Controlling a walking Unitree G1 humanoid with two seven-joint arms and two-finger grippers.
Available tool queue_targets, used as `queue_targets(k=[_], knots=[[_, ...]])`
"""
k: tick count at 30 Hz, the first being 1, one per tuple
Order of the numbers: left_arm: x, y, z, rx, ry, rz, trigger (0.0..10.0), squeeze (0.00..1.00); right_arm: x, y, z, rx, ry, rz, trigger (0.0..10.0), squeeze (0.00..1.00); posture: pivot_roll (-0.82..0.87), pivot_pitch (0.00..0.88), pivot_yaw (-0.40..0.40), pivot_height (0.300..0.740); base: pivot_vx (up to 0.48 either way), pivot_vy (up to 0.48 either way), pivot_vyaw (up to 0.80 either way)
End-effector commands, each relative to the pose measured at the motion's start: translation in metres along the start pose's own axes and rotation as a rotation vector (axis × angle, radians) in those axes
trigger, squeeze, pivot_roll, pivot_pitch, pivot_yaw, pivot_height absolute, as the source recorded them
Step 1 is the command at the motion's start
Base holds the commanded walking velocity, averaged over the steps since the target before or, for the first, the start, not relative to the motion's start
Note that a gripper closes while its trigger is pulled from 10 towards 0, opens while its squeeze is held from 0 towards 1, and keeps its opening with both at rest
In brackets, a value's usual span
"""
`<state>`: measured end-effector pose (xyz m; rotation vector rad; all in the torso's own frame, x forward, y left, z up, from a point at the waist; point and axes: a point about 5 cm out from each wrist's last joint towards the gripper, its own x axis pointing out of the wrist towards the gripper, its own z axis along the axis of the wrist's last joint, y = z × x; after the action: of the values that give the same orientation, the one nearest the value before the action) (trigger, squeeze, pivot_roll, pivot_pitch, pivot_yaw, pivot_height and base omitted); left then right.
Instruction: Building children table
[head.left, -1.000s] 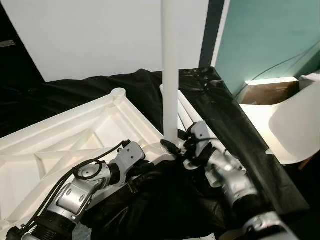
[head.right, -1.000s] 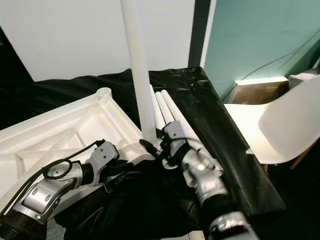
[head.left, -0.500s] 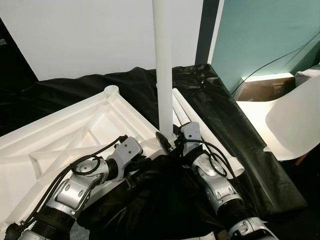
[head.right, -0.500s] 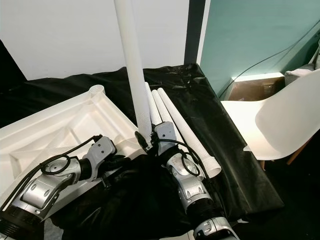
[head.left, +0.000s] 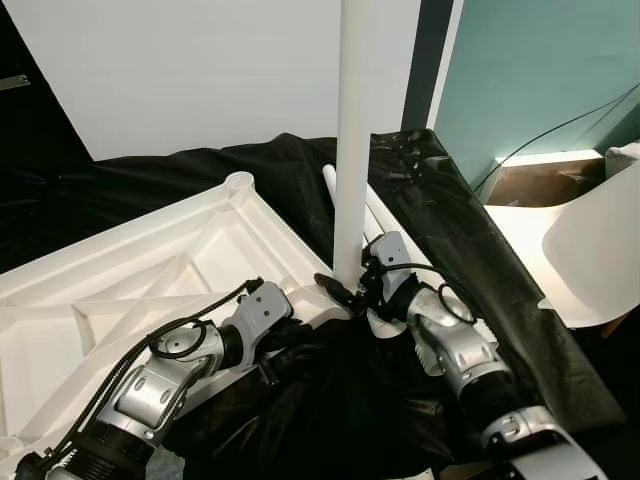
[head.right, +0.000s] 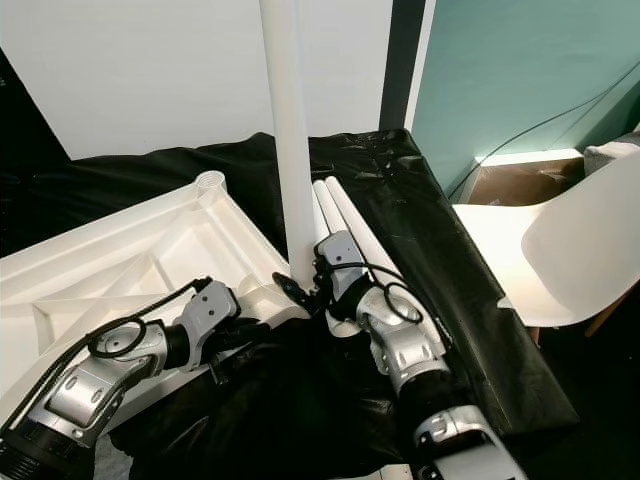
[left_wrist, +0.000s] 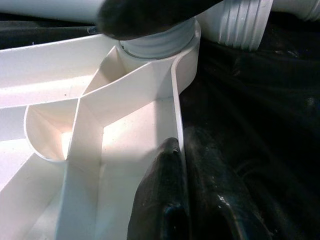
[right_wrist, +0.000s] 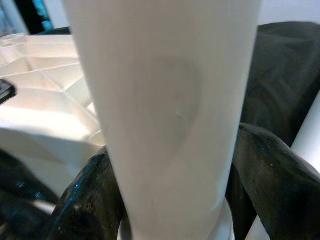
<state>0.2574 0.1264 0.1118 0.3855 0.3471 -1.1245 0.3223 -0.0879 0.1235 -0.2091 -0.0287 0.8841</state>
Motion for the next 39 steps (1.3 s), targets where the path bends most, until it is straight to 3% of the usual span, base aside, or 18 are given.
queue_targets(k=[1, 4, 5, 6, 7, 15, 24, 25, 28, 34, 39], knots=[[0.006, -0.017, -0.015, -0.043, 0.056, -0.146, 10.0, 0.0, -0.008, -0.006, -0.006, 0.009, 0.051, 0.035, 10.0, 0.0, 0.05, 0.0, 0.014, 0.74, 0.0, 0.0, 0.0], [0.006, -0.017, -0.015, -0.043, 0.056, -0.146, 10.0, 0.0, -0.011, -0.009, -0.005, 0.008, 0.057, 0.051, 10.0, 0.0, 0.05, 0.0, 0.014, 0.74, 0.0, 0.0, 0.0], [0.006, -0.017, -0.015, -0.042, 0.057, -0.147, 10.0, 0.0, -0.012, -0.012, -0.004, -0.003, 0.055, 0.061, 6.0, 0.0, 0.05, 0.0, 0.014, 0.74, 0.0, 0.0, 0.0], [0.006, -0.017, -0.015, -0.042, 0.057, -0.147, 10.0, 0.0, -0.012, -0.014, -0.003, -0.01, 0.055, 0.072, 6.0, 0.0, 0.05, 0.0, 0.014, 0.74, 0.0, 0.0, 0.0], [0.006, -0.016, -0.015, -0.041, 0.056, -0.148, 10.0, 0.0, -0.012, -0.016, -0.001, -0.022, 0.053, 0.084, 0.0, 0.0, 0.05, 0.0, 0.017, 0.74, 0.0, 0.0, 0.0], [0.007, -0.016, -0.015, -0.039, 0.056, -0.149, 10.0, 0.0, -0.009, -0.021, 0.009, -0.056, 0.044, 0.139, 0.0, 0.0, 0.05, 0.0, 0.017, 0.74, 0.0, 0.0, 0.0], [0.004, -0.018, -0.017, -0.045, 0.06, -0.147, 10.0, 0.0, -0.013, -0.005, -0.008, -0.026, 0.11, 0.185, 0.0, 0.0, 0.06, 0.0, 0.014, 0.74, 0.0, 0.0, 0.0], [0.005, -0.017, -0.016, -0.044, 0.06, -0.145, 10.0, 0.0, -0.01, -0.009, -0.004, -0.005, 0.0, -0.111, 0.0, 0.0, 0.06, 0.0, 0.014, 0.74, 0.0, 0.0, 0.0], [0.005, -0.017, -0.016, -0.041, 0.062, -0.147, 10.0, 0.0, -0.017, -0.012, -0.003, -0.006, -0.096, -0.361, 0.0, 0.0, 0.06, 0.0, 0.014, 0.74, 0.0, 0.0, 0.0], [0.004, -0.015, -0.016, -0.037, 0.064, -0.148, 10.0, 0.0, -0.016, -0.001, 0.003, -0.001, -0.181, -0.498, 0.0, 0.0, 0.07, 0.0, 0.021, 0.74, 0.0, 0.0, 0.0], [0.005, -0.015, -0.015, -0.035, 0.063, -0.149, 10.0, 0.0, -0.009, 0.0, 0.006, 0.014, -0.182, -0.497, 0.0, 0.0, 0.07, 0.0, 0.021, 0.74, 0.0, 0.0, 0.0]])
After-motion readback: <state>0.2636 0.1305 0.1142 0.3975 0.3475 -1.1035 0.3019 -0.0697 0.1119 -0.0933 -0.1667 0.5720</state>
